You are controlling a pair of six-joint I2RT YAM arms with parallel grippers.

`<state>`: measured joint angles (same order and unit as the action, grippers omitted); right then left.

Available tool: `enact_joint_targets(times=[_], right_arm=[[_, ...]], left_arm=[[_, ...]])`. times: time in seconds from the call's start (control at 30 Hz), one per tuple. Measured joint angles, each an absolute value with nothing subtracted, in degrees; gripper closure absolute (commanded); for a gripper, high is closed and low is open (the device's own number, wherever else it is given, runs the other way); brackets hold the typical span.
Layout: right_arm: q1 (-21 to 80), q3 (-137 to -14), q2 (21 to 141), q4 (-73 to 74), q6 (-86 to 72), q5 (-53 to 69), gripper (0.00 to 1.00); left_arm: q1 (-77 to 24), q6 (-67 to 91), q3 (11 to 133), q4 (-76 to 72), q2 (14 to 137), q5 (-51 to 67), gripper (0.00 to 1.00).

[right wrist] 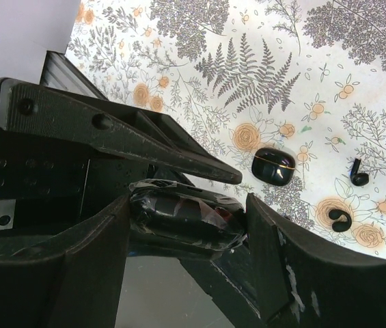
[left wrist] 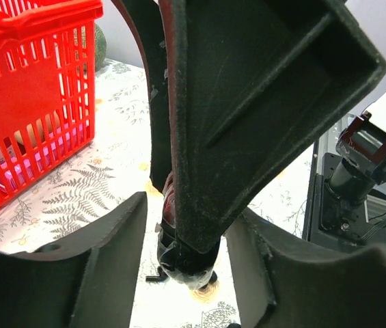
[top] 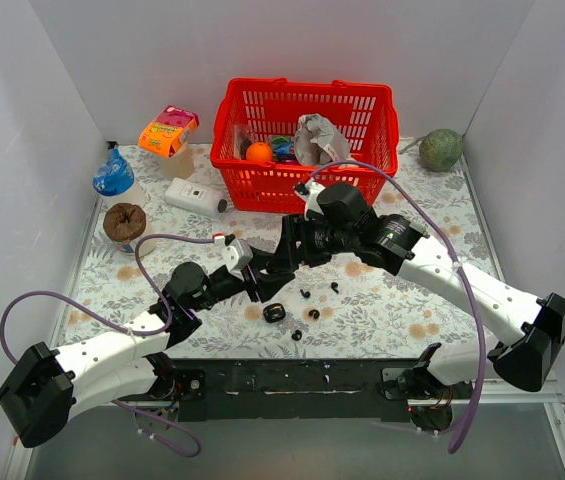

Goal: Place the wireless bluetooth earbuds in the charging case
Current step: Adjust the charging case.

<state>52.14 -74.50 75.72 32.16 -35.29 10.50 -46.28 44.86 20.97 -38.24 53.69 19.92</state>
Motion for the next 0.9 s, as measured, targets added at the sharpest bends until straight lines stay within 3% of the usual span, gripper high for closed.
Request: enact_joint_targets(times=[0.1, 0.17, 0.33, 0.63, 0.9], right_arm=[[52.14, -74.50, 75.37, 32.27, -35.27, 10.52, 0.99], [52.14, -74.50, 75.22, 32.42, -35.18, 10.52, 0.99], [52.14, -74.50, 74.94, 32.80, -35.11, 10.59, 0.99], [52.14, -74.50, 74.65, 32.91, -34.94, 10.66, 0.99], [52.10, -74.50, 74.54, 32.49, -35.11, 10.57, 0.99]], left_arm=[[-46.30, 44.80, 20.95, -39.16, 53.91, 20.21, 0.65], [-46.30, 44.80, 20.95, -39.57, 54.24, 20.45, 0.63], [-46.35, 44.73, 20.95, -39.90, 55.88, 20.80, 0.48], [-46.35, 44.99, 20.95, -40.10, 56.75, 21.08, 0.55], [-46.50, 45.39, 20.95, -41.65, 56.73, 21.65, 0.87]])
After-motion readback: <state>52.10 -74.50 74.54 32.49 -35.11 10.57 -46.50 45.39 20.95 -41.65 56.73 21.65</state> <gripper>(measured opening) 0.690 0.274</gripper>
